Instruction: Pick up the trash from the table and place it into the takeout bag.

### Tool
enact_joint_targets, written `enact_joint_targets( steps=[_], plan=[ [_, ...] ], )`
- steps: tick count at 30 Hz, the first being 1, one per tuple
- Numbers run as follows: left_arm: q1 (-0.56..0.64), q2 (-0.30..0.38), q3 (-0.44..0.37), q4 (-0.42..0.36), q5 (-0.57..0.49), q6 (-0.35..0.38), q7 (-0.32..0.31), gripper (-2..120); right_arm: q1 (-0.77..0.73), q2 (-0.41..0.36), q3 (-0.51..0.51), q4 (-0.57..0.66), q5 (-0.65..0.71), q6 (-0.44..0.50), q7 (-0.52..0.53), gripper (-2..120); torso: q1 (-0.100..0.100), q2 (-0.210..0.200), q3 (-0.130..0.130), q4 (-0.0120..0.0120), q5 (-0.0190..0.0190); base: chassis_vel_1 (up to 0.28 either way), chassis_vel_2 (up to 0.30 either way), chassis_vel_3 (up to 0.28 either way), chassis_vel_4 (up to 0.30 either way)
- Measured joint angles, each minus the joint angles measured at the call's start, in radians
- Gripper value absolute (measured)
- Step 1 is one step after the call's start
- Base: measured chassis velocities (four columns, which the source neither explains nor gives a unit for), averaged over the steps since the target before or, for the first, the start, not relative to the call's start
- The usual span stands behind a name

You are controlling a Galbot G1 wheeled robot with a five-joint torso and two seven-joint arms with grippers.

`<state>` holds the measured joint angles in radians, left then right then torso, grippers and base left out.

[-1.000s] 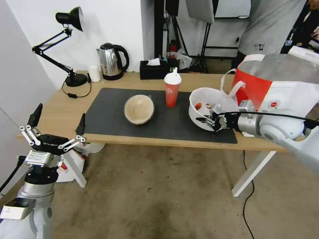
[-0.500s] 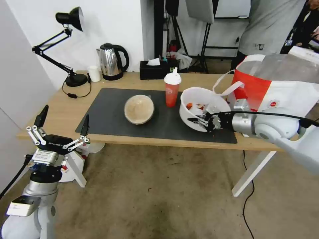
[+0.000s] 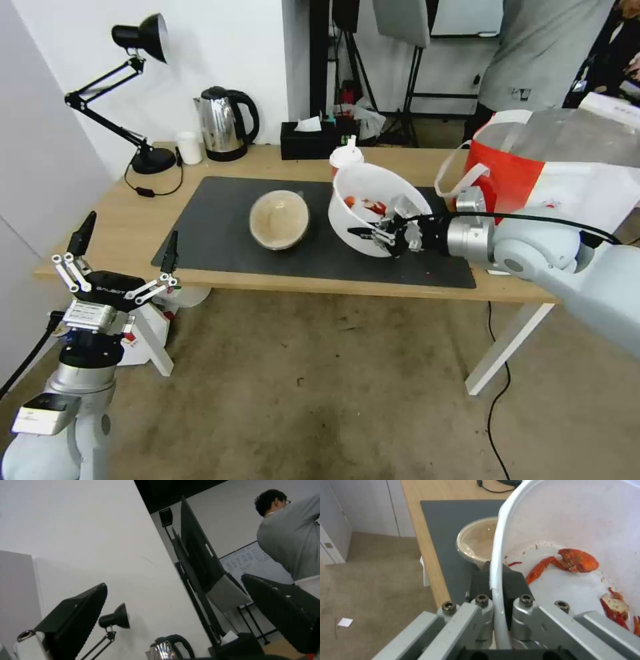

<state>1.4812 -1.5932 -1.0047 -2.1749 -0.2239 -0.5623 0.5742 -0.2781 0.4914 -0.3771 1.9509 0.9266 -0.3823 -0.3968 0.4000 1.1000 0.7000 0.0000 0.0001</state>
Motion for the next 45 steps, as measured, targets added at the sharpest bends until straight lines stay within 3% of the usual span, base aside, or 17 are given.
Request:
enact_joint_targets(
  steps=[19,45],
  plan=[
    [-0.017,-0.001,0.007,0.015,0.018,0.000,0.001,100,0.136,-0.053,0.010,0.012,0.055,0.000,-0.018,0,0.000,0.000,0.000,0.0000,-0.0001,0.000,0.000,0.000,0.000],
    [-0.036,0.001,0.026,0.063,0.012,-0.005,0.031,100,0.221,-0.150,0.151,-0.053,0.113,-0.001,-0.032,0,0.000,0.000,0.000,0.0000,-0.0001,0.000,0.000,0.000,0.000]
  ],
)
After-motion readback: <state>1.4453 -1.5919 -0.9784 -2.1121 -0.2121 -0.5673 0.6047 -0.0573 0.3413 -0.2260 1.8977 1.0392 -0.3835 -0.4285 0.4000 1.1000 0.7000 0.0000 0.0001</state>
